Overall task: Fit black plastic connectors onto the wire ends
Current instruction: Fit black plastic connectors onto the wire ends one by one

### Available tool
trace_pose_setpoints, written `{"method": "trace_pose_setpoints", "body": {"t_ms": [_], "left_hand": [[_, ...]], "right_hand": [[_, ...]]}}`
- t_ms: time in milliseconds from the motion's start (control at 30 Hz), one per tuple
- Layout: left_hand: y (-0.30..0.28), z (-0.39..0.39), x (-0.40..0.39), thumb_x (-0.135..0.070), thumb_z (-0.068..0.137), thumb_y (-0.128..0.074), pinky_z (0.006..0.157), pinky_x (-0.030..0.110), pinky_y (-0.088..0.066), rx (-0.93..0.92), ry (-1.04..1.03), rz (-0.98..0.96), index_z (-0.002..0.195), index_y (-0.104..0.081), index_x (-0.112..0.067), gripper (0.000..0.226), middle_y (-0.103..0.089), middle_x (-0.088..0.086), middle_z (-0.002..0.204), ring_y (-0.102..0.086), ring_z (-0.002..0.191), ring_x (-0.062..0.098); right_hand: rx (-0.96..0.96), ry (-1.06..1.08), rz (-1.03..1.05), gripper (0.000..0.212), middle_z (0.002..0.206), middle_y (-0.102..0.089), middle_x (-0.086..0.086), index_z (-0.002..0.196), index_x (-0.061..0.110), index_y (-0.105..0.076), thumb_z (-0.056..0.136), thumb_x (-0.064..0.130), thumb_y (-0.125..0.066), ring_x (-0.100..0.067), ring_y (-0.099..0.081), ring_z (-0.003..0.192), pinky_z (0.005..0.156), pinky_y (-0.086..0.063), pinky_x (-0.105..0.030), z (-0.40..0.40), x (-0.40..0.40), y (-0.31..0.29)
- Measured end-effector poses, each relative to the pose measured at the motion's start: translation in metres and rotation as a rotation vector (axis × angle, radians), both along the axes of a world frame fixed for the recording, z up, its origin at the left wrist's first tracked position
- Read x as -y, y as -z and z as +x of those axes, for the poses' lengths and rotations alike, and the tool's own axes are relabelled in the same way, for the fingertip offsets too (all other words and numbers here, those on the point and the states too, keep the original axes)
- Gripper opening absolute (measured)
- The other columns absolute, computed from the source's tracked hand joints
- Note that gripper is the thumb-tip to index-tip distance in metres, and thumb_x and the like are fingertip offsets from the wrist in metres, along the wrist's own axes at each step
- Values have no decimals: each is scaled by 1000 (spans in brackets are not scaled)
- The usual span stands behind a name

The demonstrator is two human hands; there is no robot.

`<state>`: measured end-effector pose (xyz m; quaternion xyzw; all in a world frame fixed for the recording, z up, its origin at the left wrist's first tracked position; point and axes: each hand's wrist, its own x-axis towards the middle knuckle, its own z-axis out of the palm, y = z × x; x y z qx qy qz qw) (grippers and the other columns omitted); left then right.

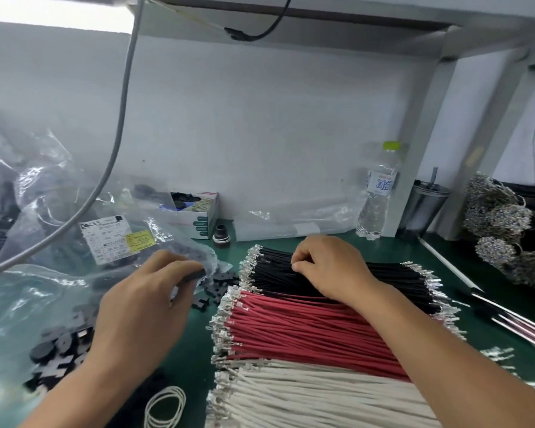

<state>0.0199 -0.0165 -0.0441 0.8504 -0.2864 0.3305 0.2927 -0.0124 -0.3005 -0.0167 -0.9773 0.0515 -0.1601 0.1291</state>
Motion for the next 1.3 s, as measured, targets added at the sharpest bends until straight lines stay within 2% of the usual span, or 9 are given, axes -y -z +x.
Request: {"method": "trace_pose_setpoints", "body": {"t_ms": [200, 333, 467, 600, 733, 933, 1033, 1167, 1300], "left_hand": [[1, -2, 1, -10, 82, -83, 56, 34, -60, -21, 48, -55, 102, -80, -25, 25, -72, -19, 97, -67, 66, 6], [2, -7, 4, -10, 80, -85, 59, 26, -57, -73, 72, -56, 102, -81, -26, 27, -70, -24, 93, -63, 64, 1], [4, -9, 5, -13, 81, -85, 64, 36, -62, -110, 95, -54, 102, -82, -25, 25, -72, -23, 94, -69, 70, 7], [4, -10, 7, -11, 82, -84, 63, 37, -62, -115, 104, -61, 102, -83, -25, 24, -73, -21, 93, -70, 70, 6], [2, -11, 7, -12, 83, -83, 63, 37, -62, -111, 101, -68, 103, -82, -25, 24, -72, -22, 93, -69, 70, 6], [1, -11, 6, -12, 84, -81, 63, 37, -63, -104, 96, -118, 108, -80, -25, 28, -72, -23, 96, -68, 68, 5], [1, -10, 7, -12, 85, -80, 65, 36, -62, -115, 120, -167, 105, -82, -26, 25, -72, -23, 97, -69, 72, 5], [-4, -15, 9, -7, 81, -83, 65, 16, -54, -176, 190, -290, 100, -83, -28, 28, -73, -25, 95, -69, 77, 3], [-12, -29, 17, -9, 70, -91, 60, -2, -40, -202, 222, -296, 95, -81, -34, 37, -68, -39, 89, -59, 62, -14]], "right_hand": [[-45, 10, 235, 14, 72, -70, 20, 72, 33, -73, 78, 27, -83, 2, -65, 74, 75, -53, -27, 0, 8, -19], [-72, -50, 394, 22, 71, -70, 13, 92, 30, -76, 80, 14, -82, 1, -66, 67, 74, -49, -22, -2, 12, -23], [-141, 44, 262, 15, 84, -70, 20, 95, 36, -76, 81, 34, -81, 1, -65, 86, 83, -51, -29, 0, 16, -13], [-122, 116, 112, 1, 81, -71, 21, 86, 39, -75, 85, 39, -75, 3, -63, 79, 63, -43, -22, 3, 12, -4], [-125, 124, 58, 15, 75, -67, 22, 74, 37, -68, 88, 34, -72, 4, -59, 72, 56, -37, -20, 7, 11, -4], [57, 1, 73, 18, 87, -62, 16, 100, 38, -72, 90, 23, -72, -4, -58, 81, 68, -41, -25, -3, 14, -21], [192, -30, -75, 20, 90, -54, 14, 107, 32, -75, 95, 19, -67, -7, -55, 81, 69, -39, -22, -17, 14, -36], [436, -73, -114, 14, 89, -50, 19, 99, 29, -75, 91, 21, -67, 2, -52, 76, 65, -34, -13, -59, -1, -37], [554, -161, -4, 5, 84, -53, 18, 90, 29, -75, 86, 30, -72, 0, -54, 73, 64, -38, -10, -93, -28, -10]]}}
